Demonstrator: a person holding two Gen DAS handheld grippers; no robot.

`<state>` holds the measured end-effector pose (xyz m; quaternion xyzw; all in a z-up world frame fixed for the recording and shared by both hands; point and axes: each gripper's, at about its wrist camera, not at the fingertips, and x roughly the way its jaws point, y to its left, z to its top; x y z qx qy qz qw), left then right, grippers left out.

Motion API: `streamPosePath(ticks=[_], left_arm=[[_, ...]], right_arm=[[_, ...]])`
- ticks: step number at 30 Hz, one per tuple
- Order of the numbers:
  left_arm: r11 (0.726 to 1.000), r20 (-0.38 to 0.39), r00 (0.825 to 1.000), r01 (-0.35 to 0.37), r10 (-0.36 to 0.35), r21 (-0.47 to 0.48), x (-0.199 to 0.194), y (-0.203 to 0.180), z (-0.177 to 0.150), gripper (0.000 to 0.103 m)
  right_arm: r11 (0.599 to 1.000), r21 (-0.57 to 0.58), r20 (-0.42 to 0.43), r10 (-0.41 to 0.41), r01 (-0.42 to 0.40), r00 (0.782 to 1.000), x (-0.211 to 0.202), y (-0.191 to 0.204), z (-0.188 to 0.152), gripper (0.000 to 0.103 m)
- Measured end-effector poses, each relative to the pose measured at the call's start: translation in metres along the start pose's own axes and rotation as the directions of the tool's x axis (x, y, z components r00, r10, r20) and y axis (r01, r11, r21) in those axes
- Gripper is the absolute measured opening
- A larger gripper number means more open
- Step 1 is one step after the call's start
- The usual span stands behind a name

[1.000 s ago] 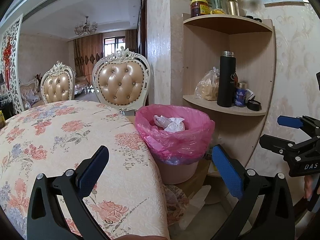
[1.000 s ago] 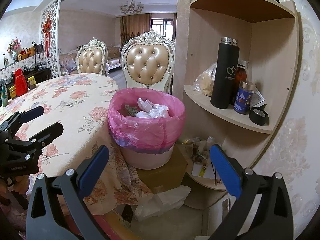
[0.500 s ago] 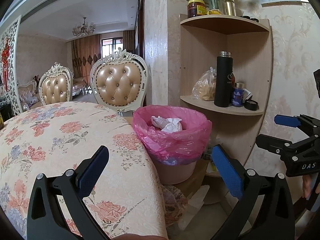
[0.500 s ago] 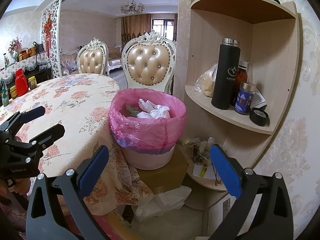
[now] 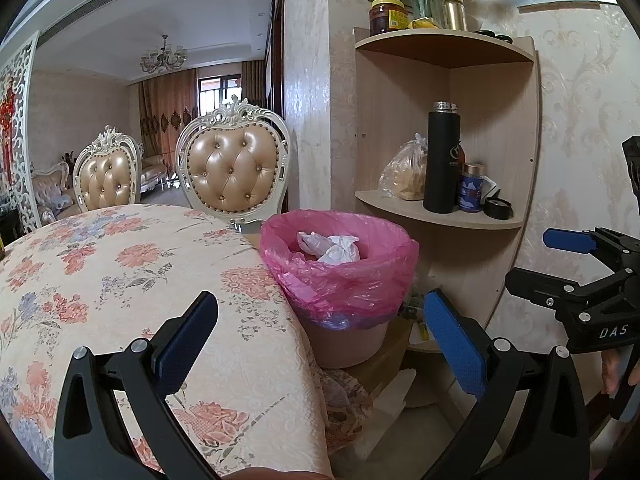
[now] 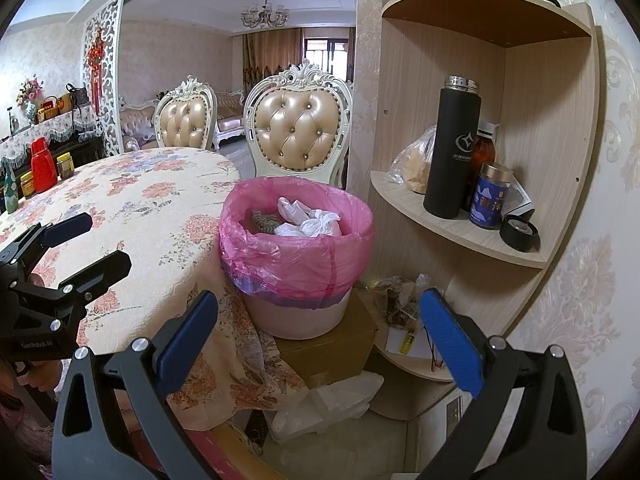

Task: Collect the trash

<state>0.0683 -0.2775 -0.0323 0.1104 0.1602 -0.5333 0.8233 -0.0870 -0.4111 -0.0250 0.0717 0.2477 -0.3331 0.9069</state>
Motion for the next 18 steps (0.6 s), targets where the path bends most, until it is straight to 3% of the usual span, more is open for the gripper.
streamPosePath(ticks=[18], left_arm=[[1.0, -0.001, 1.0, 0.017, -0.017, -0.005, -0.0012, 0.0014, -0.0008, 0.097]], right_arm=[[1.0, 0.001, 0.001, 0.002, -0.002, 1.0, -0.0005, 0.0001, -0.0004, 0.098]])
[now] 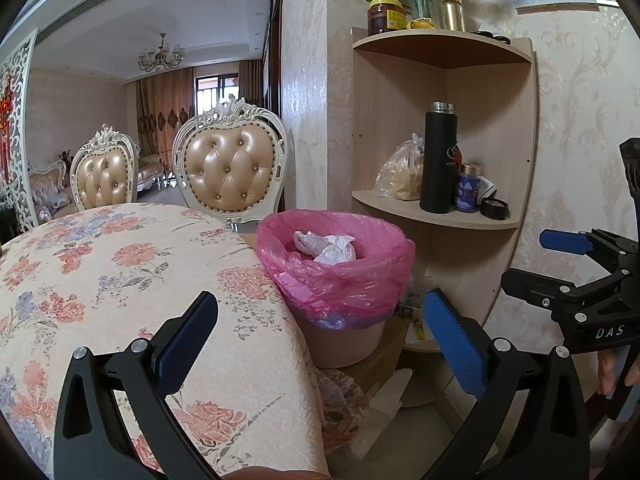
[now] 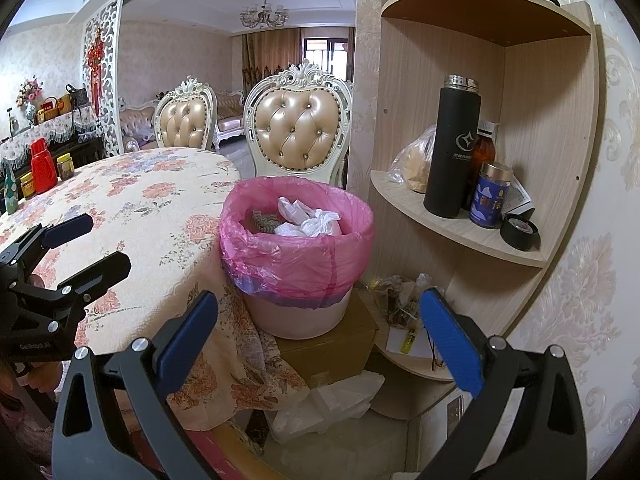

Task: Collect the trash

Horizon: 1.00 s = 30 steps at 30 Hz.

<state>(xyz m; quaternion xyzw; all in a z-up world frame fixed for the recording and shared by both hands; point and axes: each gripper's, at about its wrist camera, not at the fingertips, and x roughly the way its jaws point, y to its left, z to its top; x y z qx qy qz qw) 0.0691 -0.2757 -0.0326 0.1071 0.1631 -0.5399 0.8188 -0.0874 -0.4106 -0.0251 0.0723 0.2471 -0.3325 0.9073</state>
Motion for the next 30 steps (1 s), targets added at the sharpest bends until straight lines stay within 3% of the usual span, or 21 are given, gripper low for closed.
streamPosePath(ticks=[14, 20, 30], left_arm=[[1.0, -0.005, 1.0, 0.007, -0.007, 0.01, -0.0009, -0.0014, -0.0008, 0.097], [0.999, 0.001, 1.0, -0.024, 0.024, 0.023, -0.0015, -0.0024, -0.0028, 0.097], [1.0, -0.018, 1.0, -0.003, 0.003, 0.012, 0.0016, 0.0002, -0.0021, 0.097]], right_arm=[[1.0, 0.001, 0.0, 0.005, -0.005, 1.0, -0.0001, 0.0018, 0.0002, 0.098], [1.0, 0.003, 0.002, 0.006, -0.006, 1.0, 0.0002, 0.0034, 0.0003, 0.098], [1.0, -0.003, 0.002, 0.007, -0.007, 1.0, 0.0, 0.0047, -0.0004, 0.098]])
